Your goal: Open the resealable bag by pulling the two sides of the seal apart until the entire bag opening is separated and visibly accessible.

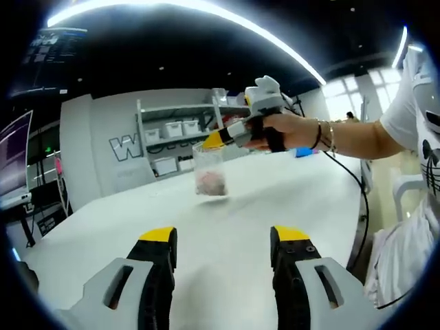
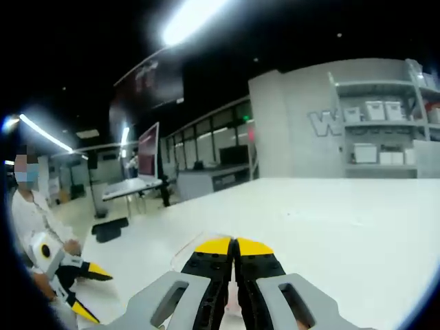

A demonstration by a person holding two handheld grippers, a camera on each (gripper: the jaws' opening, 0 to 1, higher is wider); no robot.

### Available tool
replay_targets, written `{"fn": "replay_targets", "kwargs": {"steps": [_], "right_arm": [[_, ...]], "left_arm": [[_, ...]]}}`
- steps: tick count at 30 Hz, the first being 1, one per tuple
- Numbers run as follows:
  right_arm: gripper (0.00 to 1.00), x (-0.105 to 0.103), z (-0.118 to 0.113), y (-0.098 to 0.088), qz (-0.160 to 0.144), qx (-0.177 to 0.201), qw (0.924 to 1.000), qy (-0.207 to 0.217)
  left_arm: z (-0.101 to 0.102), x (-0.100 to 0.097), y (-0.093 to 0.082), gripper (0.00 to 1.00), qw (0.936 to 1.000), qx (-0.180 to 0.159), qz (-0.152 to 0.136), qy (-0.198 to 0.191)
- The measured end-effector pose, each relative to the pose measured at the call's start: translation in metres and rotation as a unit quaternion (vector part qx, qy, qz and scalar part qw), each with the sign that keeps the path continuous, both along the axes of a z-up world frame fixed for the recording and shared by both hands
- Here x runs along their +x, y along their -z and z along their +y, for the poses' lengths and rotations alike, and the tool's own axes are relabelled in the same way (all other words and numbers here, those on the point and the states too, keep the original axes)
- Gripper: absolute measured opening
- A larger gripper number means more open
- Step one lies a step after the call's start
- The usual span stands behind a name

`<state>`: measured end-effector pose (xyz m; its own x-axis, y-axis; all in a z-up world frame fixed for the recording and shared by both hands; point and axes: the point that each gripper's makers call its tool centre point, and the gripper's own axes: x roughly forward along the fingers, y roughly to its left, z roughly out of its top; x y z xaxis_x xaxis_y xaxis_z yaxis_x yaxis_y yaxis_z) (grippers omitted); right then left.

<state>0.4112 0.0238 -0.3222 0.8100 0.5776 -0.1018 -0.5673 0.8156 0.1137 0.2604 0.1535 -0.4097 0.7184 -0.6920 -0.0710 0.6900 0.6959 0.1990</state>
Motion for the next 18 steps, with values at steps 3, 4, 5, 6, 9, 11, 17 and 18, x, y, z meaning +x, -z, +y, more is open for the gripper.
{"fn": "replay_targets", "kwargs": {"steps": [3,4,5,6,9,11,17,18], "right_arm": [[0.00,0.006,0.000,0.001,0.001,0.000,1.0000,0.004],[0.00,0.009,0.000,0.001,0.002,0.001,1.0000,0.005],[0.00,0.011,0.000,0.001,0.002,0.001,1.0000,0.007],[0.00,0.014,-0.001,0.001,0.003,0.000,1.0000,0.009],[0.00,0.021,-0.002,0.000,0.005,0.000,0.9999,0.014],[0.00,0.025,-0.003,0.000,0.005,-0.002,0.9998,0.018],[0.00,0.040,-0.008,-0.004,0.001,-0.009,0.9995,0.030],[0.00,0.044,-0.009,-0.004,0.001,-0.010,0.9994,0.033]], "left_arm": [[0.002,0.001,0.000,0.67,0.9999,-0.010,0.011,-0.004],[0.002,0.002,0.000,0.71,0.9998,-0.013,0.014,-0.006],[0.002,0.002,0.000,0.76,0.9997,-0.015,0.017,-0.009],[0.003,0.003,0.000,0.80,0.9996,-0.016,0.020,-0.014],[0.005,0.005,-0.001,0.91,0.9992,-0.021,0.023,-0.024],[0.007,0.005,-0.001,0.96,0.9989,-0.024,0.026,-0.030],[0.012,0.007,-0.002,1.00,0.9982,-0.028,0.033,-0.042],[0.012,0.007,-0.001,1.00,0.9979,-0.028,0.039,-0.043]]}}
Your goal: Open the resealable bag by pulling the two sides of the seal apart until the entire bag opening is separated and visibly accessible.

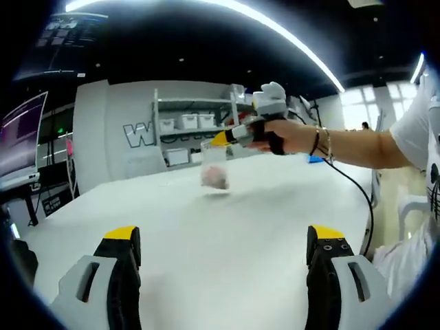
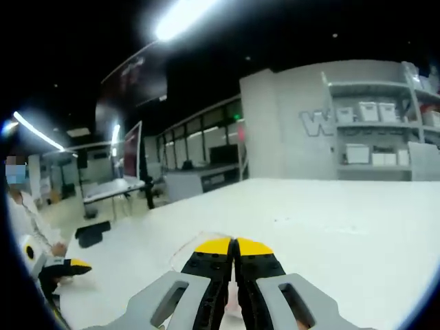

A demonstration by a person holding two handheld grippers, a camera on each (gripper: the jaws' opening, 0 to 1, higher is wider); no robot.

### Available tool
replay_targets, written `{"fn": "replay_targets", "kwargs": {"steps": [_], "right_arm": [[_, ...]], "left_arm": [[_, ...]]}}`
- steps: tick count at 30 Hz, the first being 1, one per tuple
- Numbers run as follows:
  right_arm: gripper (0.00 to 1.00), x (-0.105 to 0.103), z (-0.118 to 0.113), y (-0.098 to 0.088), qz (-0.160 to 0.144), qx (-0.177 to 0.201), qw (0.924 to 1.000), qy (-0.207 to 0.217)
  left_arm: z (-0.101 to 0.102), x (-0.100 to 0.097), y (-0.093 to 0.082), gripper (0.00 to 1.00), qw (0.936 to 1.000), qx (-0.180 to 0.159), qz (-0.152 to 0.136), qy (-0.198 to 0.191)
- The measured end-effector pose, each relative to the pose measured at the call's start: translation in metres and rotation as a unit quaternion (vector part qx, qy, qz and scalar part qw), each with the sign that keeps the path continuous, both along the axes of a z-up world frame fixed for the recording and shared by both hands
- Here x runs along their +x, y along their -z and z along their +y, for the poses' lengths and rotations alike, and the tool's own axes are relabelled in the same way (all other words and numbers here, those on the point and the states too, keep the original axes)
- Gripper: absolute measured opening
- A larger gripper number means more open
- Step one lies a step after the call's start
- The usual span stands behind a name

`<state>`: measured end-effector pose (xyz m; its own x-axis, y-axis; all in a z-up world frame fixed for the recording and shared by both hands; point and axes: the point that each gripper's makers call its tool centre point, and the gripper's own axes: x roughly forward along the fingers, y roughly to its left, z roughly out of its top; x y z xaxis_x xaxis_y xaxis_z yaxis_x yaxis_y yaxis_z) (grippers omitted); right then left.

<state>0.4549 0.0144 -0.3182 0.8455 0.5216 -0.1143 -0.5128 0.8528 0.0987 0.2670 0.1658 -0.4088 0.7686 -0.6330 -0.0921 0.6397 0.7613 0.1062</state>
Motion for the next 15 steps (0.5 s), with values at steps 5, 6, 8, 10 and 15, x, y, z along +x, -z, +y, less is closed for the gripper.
{"fn": "replay_targets", "kwargs": {"steps": [5,6,8,10,15], "right_arm": [[0.00,0.016,-0.005,0.003,0.006,-0.002,0.9999,0.013],[0.00,0.018,-0.006,0.004,0.007,-0.003,0.9999,0.014],[0.00,0.022,-0.006,0.005,0.008,-0.004,0.9998,0.016],[0.00,0.027,-0.007,0.006,0.009,-0.005,0.9998,0.018],[0.00,0.041,-0.010,0.006,0.014,-0.001,0.9996,0.024]], "left_arm": [[-0.001,-0.002,0.003,1.00,0.9997,0.002,0.024,0.005],[-0.002,-0.003,0.002,1.00,0.9997,0.000,0.025,0.005],[-0.002,-0.004,-0.001,1.00,0.9996,-0.005,0.028,0.006],[-0.002,-0.005,-0.003,1.00,0.9994,-0.008,0.033,0.007],[-0.001,-0.007,0.002,0.99,0.9974,-0.007,0.071,0.010]]}}
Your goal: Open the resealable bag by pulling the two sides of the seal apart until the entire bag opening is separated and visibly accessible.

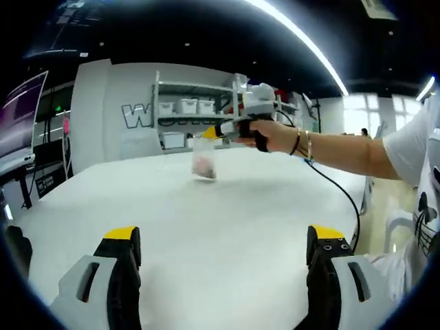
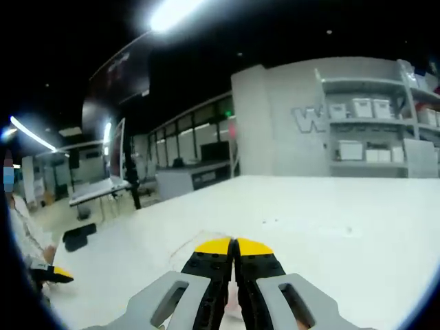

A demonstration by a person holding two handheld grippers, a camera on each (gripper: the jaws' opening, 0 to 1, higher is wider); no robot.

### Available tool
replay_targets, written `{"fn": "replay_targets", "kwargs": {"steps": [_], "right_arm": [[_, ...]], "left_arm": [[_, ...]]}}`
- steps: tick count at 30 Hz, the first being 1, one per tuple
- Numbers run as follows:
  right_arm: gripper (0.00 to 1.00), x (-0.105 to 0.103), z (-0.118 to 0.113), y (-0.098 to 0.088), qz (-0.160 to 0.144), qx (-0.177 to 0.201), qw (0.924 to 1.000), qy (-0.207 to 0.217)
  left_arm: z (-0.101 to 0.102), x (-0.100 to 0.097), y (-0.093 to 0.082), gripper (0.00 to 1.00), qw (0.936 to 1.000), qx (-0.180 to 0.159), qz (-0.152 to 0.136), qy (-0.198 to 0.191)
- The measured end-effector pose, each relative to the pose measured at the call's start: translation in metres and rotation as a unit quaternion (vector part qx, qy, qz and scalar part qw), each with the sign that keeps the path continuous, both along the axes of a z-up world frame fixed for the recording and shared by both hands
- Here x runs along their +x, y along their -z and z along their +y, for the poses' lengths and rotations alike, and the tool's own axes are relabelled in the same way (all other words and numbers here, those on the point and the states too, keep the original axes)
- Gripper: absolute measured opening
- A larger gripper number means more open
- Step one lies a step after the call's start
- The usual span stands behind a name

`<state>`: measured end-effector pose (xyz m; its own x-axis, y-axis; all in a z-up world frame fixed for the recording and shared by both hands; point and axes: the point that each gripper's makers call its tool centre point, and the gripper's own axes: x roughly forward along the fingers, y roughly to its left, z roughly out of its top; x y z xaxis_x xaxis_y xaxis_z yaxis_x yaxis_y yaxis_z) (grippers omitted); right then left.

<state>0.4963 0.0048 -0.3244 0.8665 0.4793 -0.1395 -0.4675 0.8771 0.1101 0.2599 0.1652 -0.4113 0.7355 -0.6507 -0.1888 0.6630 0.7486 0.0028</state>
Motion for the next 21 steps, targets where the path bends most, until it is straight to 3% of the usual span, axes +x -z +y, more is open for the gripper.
{"fn": "replay_targets", "kwargs": {"steps": [21], "right_arm": [[0.00,0.038,0.005,-0.007,0.004,-0.006,0.9999,0.013]], "left_arm": [[-0.003,-0.002,0.004,0.99,0.9996,-0.009,0.028,0.007]]}}
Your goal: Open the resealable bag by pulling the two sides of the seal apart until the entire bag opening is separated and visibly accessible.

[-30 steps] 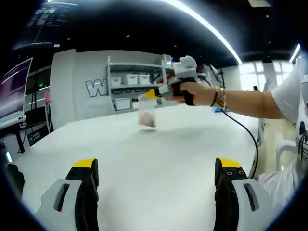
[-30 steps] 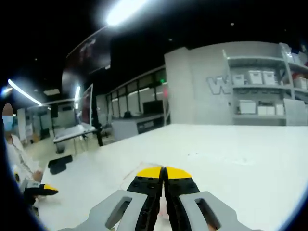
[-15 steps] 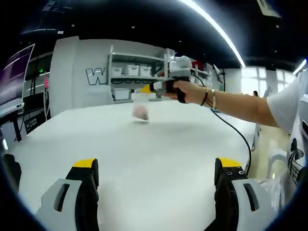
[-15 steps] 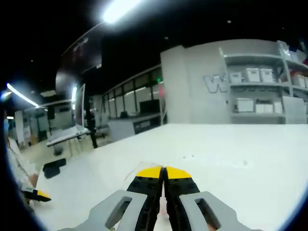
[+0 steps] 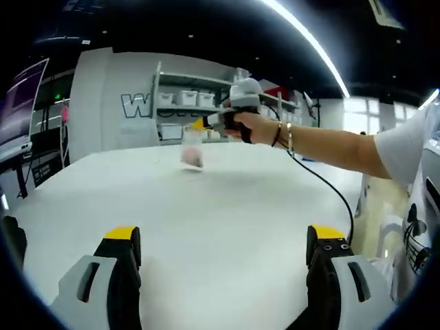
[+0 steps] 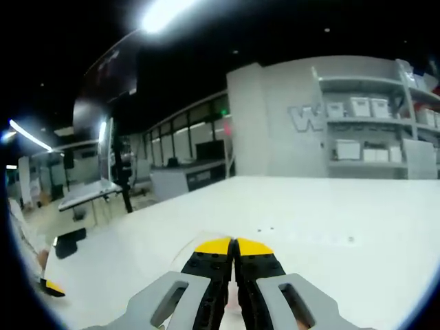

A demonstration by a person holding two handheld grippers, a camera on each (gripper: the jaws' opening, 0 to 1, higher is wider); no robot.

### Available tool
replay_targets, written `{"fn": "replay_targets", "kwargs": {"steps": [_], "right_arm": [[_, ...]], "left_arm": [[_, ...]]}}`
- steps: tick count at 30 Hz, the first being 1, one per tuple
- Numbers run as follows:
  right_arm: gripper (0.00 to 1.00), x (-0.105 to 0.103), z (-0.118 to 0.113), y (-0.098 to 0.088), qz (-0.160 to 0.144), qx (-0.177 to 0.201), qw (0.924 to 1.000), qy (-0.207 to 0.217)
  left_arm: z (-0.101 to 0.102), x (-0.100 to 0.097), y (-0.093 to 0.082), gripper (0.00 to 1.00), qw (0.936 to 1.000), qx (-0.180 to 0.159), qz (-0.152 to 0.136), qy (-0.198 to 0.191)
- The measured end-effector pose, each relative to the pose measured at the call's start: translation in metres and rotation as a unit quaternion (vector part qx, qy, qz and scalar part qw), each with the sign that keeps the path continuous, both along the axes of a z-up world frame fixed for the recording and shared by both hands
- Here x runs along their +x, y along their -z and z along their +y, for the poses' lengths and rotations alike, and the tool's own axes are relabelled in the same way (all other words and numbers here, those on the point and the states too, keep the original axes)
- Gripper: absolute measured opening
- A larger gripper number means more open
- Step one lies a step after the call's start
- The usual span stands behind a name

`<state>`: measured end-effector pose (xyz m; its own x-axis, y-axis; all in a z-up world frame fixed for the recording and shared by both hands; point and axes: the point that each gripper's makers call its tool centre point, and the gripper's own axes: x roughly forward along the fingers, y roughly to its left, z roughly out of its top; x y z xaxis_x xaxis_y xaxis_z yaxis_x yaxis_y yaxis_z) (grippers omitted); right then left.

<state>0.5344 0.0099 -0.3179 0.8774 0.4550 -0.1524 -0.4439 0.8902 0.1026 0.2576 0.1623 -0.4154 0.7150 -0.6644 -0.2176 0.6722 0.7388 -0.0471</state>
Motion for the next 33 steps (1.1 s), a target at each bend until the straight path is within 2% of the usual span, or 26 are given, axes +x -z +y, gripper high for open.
{"fn": "replay_targets", "kwargs": {"steps": [20,33], "right_arm": [[0.00,0.039,0.004,0.004,0.007,-0.017,0.9997,0.016],[0.00,0.051,-0.001,0.010,0.010,-0.020,0.9993,0.028]], "left_arm": [[0.004,0.005,0.002,0.98,1.0000,-0.001,0.001,-0.002],[0.003,0.007,0.006,0.98,1.0000,0.001,0.004,-0.002]]}}
